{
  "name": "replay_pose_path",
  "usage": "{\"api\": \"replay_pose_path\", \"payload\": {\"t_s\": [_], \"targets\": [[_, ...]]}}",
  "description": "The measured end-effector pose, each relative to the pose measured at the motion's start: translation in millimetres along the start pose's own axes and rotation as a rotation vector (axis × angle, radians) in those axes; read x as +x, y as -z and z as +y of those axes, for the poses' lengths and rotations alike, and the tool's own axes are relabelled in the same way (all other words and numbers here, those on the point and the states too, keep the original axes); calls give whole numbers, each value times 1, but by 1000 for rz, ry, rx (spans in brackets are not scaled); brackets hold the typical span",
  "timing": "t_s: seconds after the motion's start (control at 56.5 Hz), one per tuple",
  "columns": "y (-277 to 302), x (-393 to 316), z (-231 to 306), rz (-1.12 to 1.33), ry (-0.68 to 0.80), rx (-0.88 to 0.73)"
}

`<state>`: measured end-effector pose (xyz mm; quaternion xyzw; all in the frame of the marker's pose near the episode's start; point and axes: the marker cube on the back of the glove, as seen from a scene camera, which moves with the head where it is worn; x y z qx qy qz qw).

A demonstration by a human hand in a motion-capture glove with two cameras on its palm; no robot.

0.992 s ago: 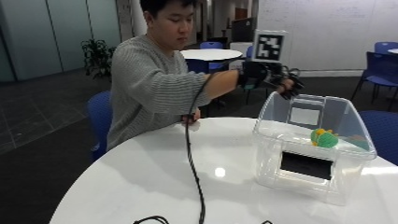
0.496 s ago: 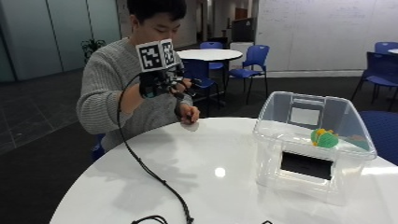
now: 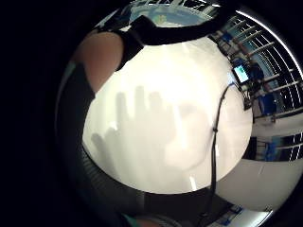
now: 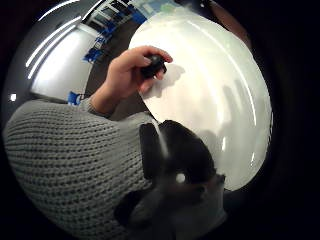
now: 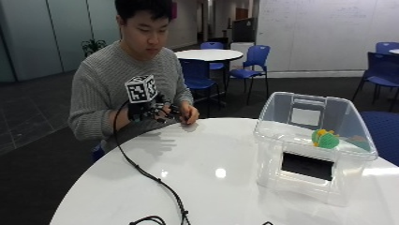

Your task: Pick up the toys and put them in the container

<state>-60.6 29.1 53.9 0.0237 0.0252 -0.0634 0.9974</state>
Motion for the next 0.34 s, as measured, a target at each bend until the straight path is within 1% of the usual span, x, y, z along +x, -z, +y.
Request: {"api": "replay_pose_path", "payload": {"t_s": [0.336], "targets": [[0,7,-7,-7,-13,3]]}}
